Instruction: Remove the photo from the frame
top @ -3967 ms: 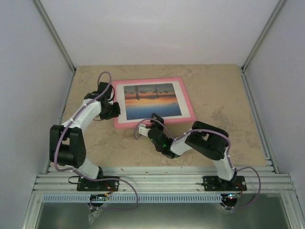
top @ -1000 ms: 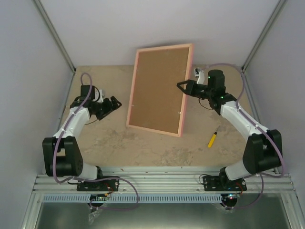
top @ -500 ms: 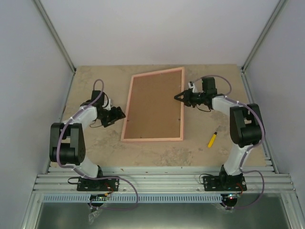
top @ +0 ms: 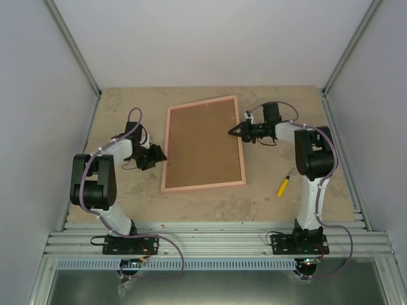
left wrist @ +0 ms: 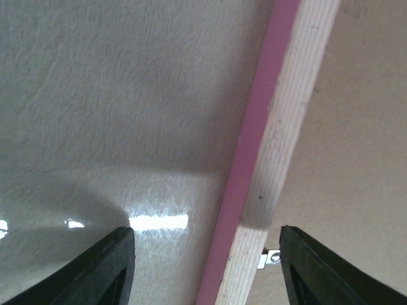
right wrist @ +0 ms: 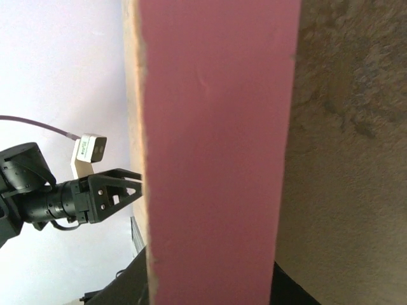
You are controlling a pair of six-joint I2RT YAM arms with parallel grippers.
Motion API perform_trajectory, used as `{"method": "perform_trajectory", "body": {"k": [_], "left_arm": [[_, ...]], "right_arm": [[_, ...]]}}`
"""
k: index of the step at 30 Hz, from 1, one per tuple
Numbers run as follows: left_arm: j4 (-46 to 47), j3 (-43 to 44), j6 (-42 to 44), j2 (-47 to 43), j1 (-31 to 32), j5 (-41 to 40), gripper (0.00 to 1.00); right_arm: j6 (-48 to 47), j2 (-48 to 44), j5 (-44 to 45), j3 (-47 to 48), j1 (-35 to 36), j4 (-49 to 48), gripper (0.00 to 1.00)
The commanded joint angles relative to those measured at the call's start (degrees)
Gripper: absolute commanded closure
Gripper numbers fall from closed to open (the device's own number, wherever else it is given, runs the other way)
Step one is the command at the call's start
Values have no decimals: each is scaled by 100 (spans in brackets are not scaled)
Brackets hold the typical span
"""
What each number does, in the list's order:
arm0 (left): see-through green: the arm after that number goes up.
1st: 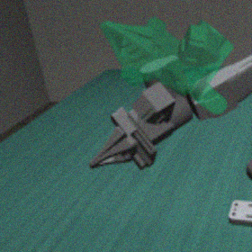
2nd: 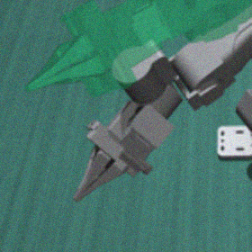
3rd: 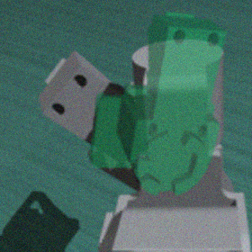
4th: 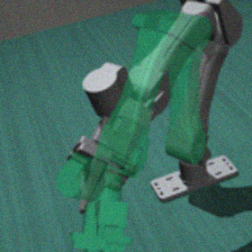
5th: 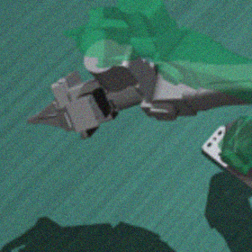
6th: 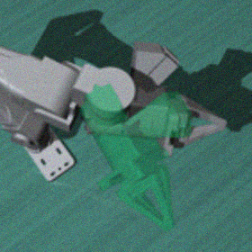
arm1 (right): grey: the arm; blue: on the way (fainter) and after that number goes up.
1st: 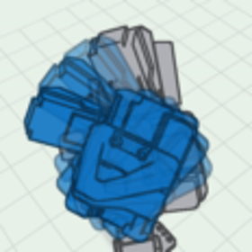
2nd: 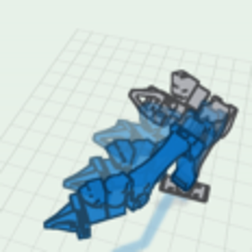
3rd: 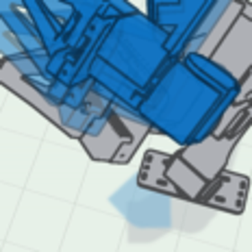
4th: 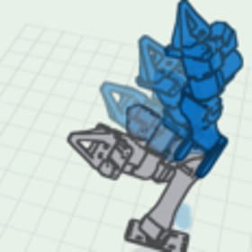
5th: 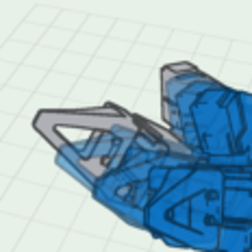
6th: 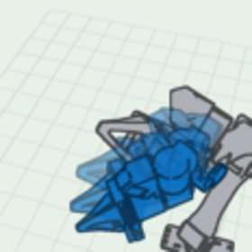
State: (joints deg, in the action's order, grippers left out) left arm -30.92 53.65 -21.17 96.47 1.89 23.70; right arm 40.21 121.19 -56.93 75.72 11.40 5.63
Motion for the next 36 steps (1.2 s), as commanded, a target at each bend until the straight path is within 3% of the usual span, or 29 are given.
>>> {"method": "perform_trajectory", "body": {"k": [1, 10, 17, 23, 25, 30, 36], "left_arm": [[7, 232, 81, 192, 31, -16, 39], [24, 252, 82, 347, 78, 78, 53], [57, 195, 58, 267, 95, 93, 52], [103, 167, 34, 166, 100, 207, 44], [109, 177, 24, 116, 99, 200, 41], [121, 193, 44, -118, 96, 168, 33], [57, 155, 177, -693, 101, -115, 27]], "right_arm": [[-1110, 224, 536, 297, -15, -3, 82], [-1545, 214, 919, 390, -57, 570, 58], [-2034, -126, 1799, 417, -132, 1309, 35], [-2356, -815, 2854, 234, -173, 1817, 16], [-2426, -1168, 3165, 119, -173, 1965, 4], [-2459, -2508, 3499, -633, -241, 1727, 2], [-1750, -4139, 4149, -1614, -431, 1540, 2]]}}
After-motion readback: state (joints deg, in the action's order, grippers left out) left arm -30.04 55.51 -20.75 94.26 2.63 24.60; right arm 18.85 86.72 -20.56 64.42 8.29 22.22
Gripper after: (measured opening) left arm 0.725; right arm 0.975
